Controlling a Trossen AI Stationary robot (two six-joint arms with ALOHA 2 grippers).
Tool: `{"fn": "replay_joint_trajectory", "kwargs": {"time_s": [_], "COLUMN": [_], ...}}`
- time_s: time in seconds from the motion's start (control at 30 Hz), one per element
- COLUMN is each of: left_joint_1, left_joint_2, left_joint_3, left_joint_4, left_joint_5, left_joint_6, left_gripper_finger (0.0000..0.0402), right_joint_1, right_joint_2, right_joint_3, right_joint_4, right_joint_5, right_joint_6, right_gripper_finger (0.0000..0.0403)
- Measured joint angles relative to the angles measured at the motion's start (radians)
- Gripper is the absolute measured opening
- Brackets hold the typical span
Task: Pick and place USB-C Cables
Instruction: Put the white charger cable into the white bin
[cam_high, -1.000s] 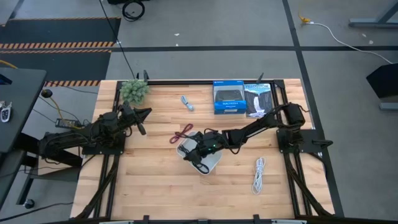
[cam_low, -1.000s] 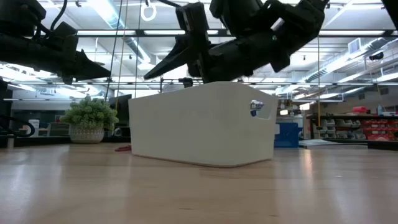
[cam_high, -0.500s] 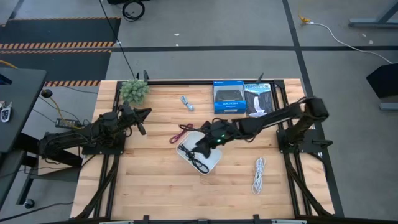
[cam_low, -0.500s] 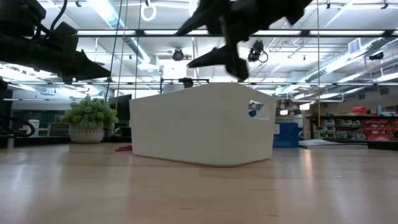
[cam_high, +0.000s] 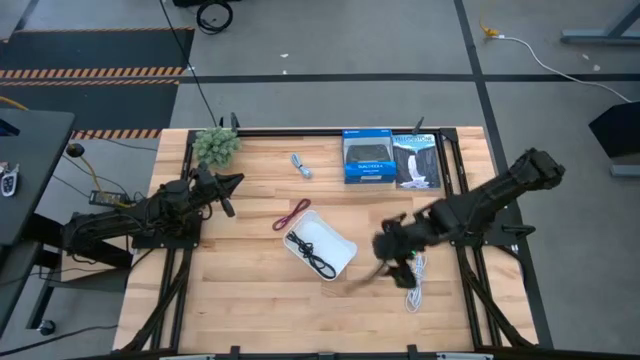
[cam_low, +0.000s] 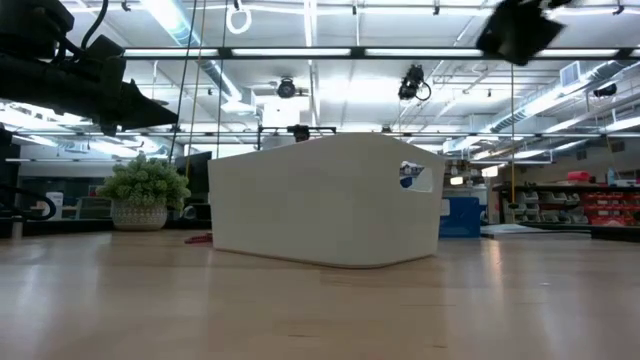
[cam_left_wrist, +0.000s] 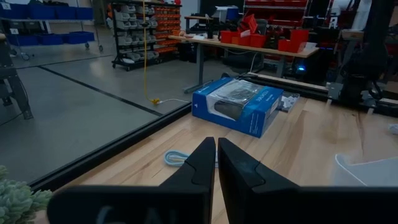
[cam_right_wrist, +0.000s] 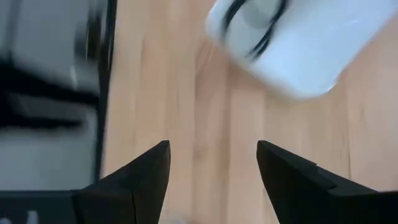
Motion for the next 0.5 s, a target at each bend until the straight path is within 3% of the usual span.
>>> {"fn": "replay_joint_trajectory", "kwargs": {"time_s": [0.23,0.5], "left_joint_1": [0.000,0.000], "left_joint_2": [0.000,0.000], "left_joint_3": [0.000,0.000], "left_joint_4": [0.000,0.000], "left_joint_5": [0.000,0.000], "left_joint_6": [0.000,0.000], "left_gripper_finger": [0.0025,0.0025], "right_joint_1": [0.214,0.321], "right_joint_2": [0.089,0.247], "right_joint_3": [-0.001,-0.001], "right_joint_4": [-0.100,-0.211], "right_joint_5": [0.002,0.030], "right_joint_6": [-0.317,-0.415], "right_gripper_finger": [0.0246,0.0246]}}
